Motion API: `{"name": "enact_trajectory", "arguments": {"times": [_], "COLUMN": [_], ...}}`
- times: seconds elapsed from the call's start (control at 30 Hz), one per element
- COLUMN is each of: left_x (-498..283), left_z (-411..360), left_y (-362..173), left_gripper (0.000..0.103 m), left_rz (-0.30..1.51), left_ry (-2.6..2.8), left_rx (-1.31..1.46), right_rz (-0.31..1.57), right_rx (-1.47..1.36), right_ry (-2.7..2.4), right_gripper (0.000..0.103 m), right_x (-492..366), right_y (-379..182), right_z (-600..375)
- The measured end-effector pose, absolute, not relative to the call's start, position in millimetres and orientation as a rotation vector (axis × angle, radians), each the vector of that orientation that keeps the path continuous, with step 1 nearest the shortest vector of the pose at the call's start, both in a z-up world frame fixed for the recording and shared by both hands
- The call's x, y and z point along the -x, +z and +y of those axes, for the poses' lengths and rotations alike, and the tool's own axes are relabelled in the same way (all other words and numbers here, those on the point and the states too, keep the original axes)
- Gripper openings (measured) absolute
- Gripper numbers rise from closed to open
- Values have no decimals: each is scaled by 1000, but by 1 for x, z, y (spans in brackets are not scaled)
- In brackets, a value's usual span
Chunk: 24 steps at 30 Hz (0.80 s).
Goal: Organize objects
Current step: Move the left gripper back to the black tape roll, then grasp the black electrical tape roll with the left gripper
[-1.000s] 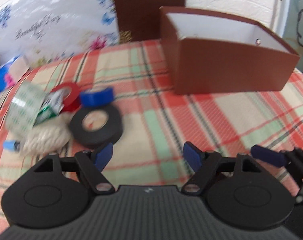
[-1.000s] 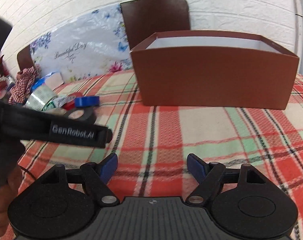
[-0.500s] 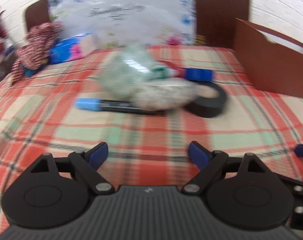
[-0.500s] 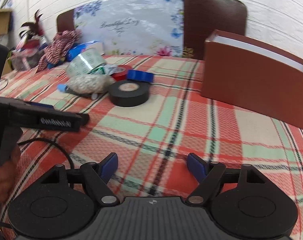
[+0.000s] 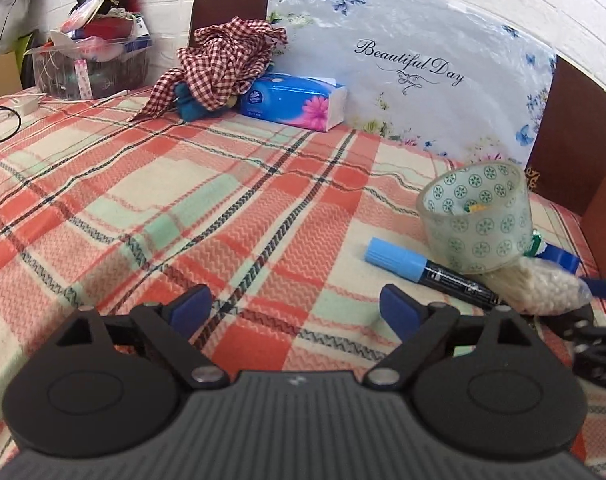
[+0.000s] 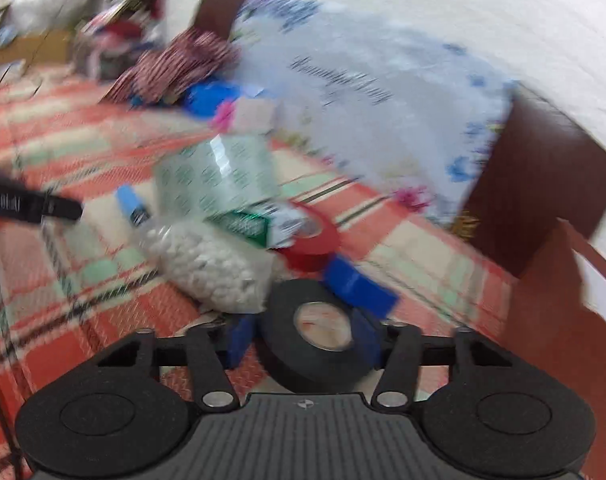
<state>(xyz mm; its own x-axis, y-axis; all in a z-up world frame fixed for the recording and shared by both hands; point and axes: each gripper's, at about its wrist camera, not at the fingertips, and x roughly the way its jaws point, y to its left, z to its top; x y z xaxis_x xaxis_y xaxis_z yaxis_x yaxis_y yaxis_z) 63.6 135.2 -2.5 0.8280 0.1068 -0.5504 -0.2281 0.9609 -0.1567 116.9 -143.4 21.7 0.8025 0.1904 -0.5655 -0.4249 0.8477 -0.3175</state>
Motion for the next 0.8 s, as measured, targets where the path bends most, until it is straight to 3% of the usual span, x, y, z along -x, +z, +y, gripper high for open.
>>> {"name": "enact_trajectory", "arguments": {"times": [0.17,0.37,0.47,0.5,0.53,0.8], "left_x": [-63,-63,-64,-64,-65,-63], "left_z": [137,135,134,133,132,111], "left_y": [-4,-4,-4,-5,-5,-4], "left_gripper": [93,93,93,93,93,93], "left_rz": [569,569,572,573,576,636], "left_ry": [173,142,138,139,141,137], "left_rx": [224,217,208,204,198,79], "right_rz": [577,584,554,540,541,525], "right_rx": [503,491,473,448,413,270], "right_ry": [366,376,355,358,365,287], "right_gripper": [30,31,38,49,51,57], "right_x": [-98,-3,34,40,42,40], "right_y": [26,25,26,29,32,43], "right_z": [-140,-168,-178,-182,-187,-219]}}
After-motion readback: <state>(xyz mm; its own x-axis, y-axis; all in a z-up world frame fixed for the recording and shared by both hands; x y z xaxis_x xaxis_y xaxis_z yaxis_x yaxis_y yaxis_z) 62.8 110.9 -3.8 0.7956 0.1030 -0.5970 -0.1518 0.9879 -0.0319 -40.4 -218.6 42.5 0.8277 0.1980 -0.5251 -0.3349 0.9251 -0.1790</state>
